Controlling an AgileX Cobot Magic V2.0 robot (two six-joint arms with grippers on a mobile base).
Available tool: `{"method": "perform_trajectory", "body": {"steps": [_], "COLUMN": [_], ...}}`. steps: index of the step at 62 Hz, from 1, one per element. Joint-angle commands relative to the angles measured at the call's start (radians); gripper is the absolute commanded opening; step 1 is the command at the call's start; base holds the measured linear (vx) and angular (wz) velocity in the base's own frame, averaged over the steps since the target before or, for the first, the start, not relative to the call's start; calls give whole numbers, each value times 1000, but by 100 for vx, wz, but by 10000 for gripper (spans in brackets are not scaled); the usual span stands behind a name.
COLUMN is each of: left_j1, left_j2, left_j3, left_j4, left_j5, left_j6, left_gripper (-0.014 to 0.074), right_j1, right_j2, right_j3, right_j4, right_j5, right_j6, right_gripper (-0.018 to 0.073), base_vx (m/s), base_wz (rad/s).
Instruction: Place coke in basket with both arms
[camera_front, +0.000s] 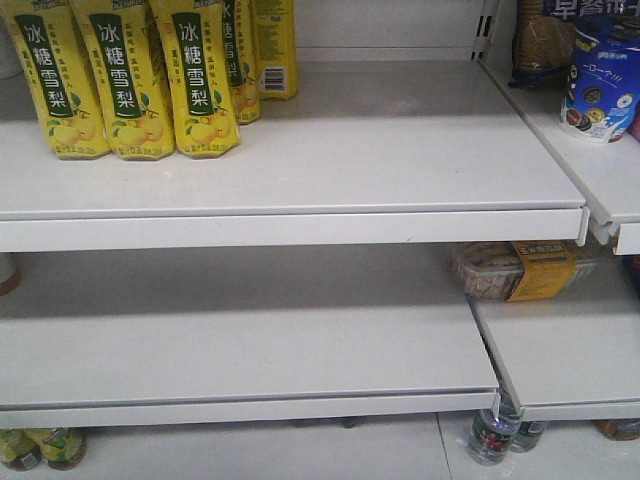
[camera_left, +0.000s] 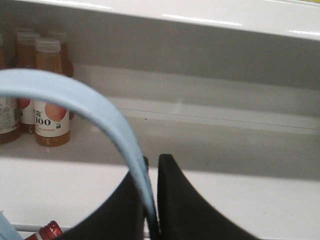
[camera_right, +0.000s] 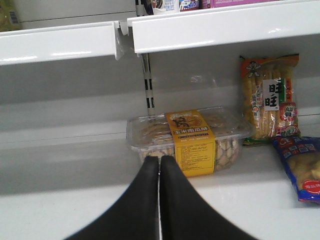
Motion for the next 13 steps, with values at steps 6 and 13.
{"method": "perform_trajectory", "body": {"steps": [6,13], "left_j1": [1,1], "left_j2": [-21,-21], "left_j3": [-30,-30], "left_j4": [50,50], "left_j5": [-146,-146], "left_j6": [43,43], "left_gripper": [-6,-6], "right_j1": [-8,-8], "right_j2": [-13,-13], "right_j3": [8,8], "right_j4": [-11,-11], "right_j5": [-70,-70], "right_j6": [-7,-7], "right_gripper": [-5,-5], "base_vx": [0,0], "base_wz": [0,0]}}
